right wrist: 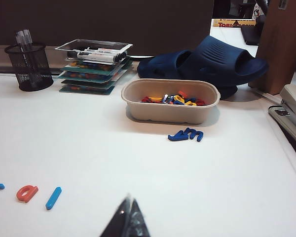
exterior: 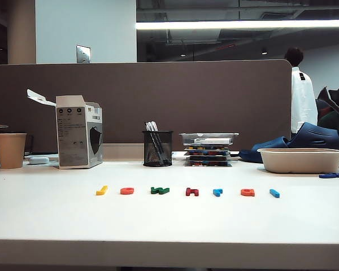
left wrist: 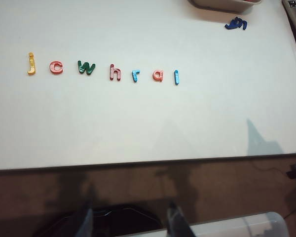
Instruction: Select the appropriate letters from the row of letter magnets placed on the table to arrange into the word "car".
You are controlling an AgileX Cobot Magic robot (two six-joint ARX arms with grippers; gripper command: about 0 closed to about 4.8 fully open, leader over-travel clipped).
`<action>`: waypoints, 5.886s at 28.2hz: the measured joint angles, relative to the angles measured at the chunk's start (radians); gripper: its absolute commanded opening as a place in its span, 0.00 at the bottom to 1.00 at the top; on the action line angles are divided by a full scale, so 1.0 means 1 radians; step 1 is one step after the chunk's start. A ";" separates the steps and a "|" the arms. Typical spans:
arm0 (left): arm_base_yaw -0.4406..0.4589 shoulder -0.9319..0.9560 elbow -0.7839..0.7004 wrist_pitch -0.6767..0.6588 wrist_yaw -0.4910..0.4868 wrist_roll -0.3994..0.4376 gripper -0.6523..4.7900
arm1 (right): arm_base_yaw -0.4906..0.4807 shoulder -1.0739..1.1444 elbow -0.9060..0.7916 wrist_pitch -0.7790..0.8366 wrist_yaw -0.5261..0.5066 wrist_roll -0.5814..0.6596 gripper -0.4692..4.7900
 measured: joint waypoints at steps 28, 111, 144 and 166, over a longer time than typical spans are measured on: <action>0.023 0.038 0.000 -0.001 0.005 0.124 0.26 | 0.000 0.000 0.000 0.000 0.000 0.007 0.08; 0.087 0.062 0.000 -0.002 0.042 0.042 0.11 | 0.562 1.772 1.087 0.027 -0.566 -0.123 0.08; 0.087 0.062 0.000 -0.002 0.042 0.042 0.11 | 0.737 2.050 1.418 -0.253 -0.385 -0.023 0.08; 0.087 0.062 0.000 -0.002 0.041 0.042 0.11 | 0.748 2.105 1.418 -0.232 -0.299 0.031 0.08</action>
